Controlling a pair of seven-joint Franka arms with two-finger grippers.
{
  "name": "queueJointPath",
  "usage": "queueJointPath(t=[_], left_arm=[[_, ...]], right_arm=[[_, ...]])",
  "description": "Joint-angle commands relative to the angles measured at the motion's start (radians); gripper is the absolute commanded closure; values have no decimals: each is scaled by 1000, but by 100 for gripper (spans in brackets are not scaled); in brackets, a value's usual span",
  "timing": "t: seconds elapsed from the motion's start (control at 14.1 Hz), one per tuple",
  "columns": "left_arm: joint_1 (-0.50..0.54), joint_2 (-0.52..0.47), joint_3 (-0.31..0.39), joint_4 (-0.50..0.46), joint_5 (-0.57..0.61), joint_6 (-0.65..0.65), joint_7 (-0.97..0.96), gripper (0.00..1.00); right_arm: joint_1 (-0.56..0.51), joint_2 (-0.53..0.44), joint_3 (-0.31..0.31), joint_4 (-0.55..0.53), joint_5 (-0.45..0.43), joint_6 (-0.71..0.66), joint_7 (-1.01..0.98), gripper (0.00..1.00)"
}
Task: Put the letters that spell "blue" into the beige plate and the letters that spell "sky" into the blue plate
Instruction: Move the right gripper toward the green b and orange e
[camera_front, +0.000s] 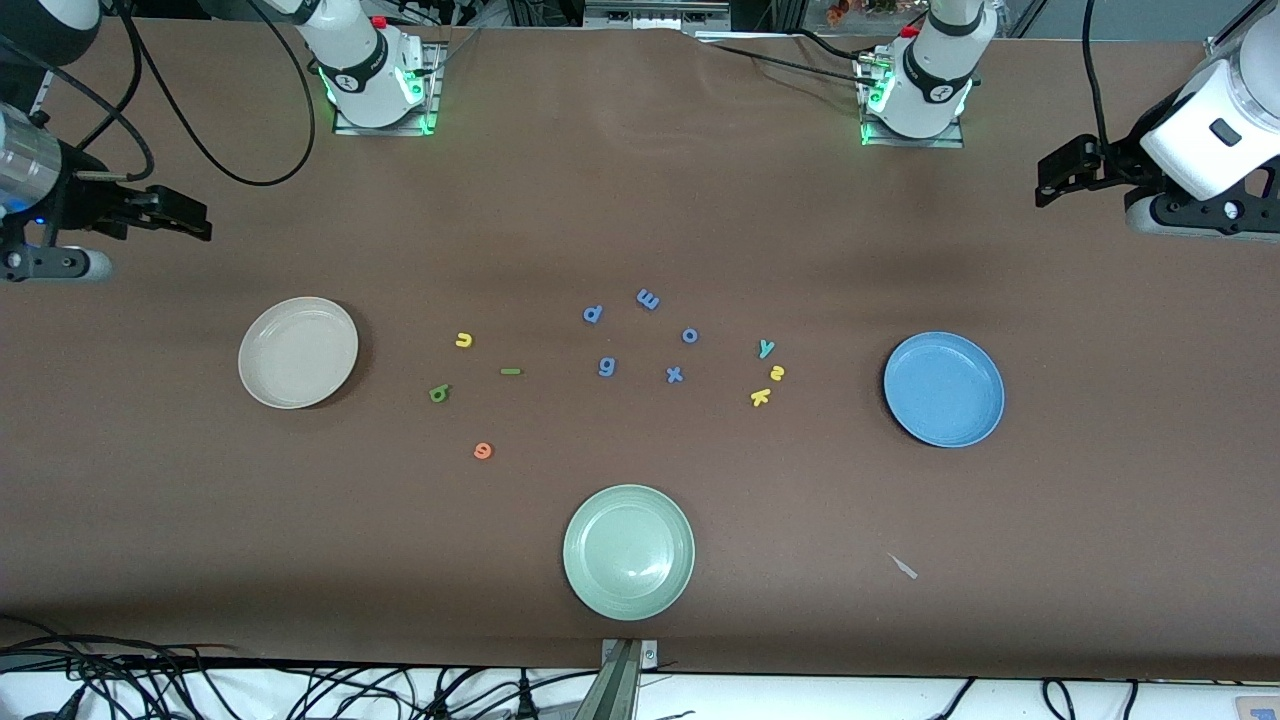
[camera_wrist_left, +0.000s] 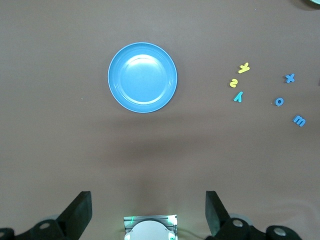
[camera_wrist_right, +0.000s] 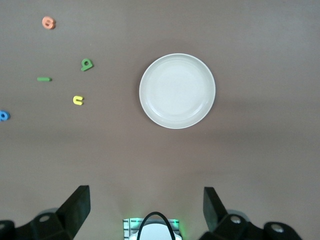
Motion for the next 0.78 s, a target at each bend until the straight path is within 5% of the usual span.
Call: queueJointPath(t=[0.0, 0.71], left_arm=[[-1, 13, 1, 31, -25, -13, -13, 0], [1, 13, 3, 31, -25, -13, -14, 0]], right_arm=[[27, 70, 21, 25, -32, -1, -10, 0], [137, 394, 29, -122, 89, 611, 199, 0]])
